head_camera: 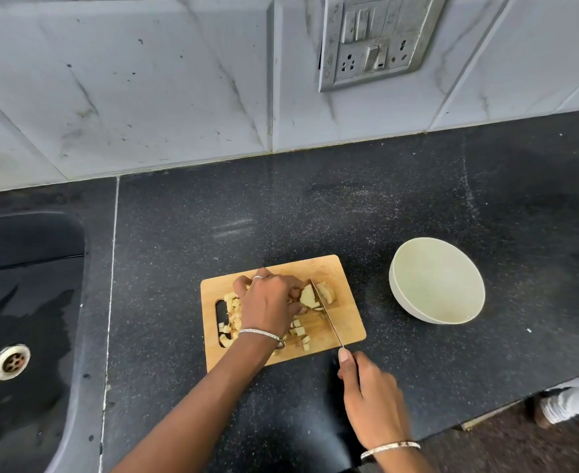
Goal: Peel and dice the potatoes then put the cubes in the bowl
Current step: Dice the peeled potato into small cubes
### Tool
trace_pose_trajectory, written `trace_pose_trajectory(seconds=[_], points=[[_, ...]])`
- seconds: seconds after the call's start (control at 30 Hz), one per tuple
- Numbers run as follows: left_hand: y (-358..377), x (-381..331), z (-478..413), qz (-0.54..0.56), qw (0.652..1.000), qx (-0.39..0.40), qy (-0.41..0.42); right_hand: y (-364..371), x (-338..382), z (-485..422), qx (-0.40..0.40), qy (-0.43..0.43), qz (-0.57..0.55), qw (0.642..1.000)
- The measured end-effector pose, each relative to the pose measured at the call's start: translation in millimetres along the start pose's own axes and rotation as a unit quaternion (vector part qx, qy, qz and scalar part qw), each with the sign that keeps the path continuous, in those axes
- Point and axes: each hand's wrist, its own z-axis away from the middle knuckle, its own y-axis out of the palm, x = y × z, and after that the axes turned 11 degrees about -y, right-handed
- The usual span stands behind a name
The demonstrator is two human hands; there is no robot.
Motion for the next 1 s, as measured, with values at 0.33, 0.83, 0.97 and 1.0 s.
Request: trace_pose_trajectory(seconds=[0.33, 0.83, 0.97, 1.0], points=[[0, 3, -5, 0.041, 0.999, 0.012, 0.013, 2, 5, -1, -0.006, 0.004, -0.059, 0.998], [4, 6, -11, 0.086, 0.996, 0.012, 0.028, 1, 1, -4, -0.015, 0.0, -0.082, 0.997], [5, 5, -11, 0.079, 0.997, 0.009, 0.024, 0, 3, -6, -0.002, -0.013, -0.066, 0.998], [5, 4, -11, 0.082, 0.996, 0.007, 0.022, 0, 4, -6, 0.003, -0.015, -0.064, 0.998]])
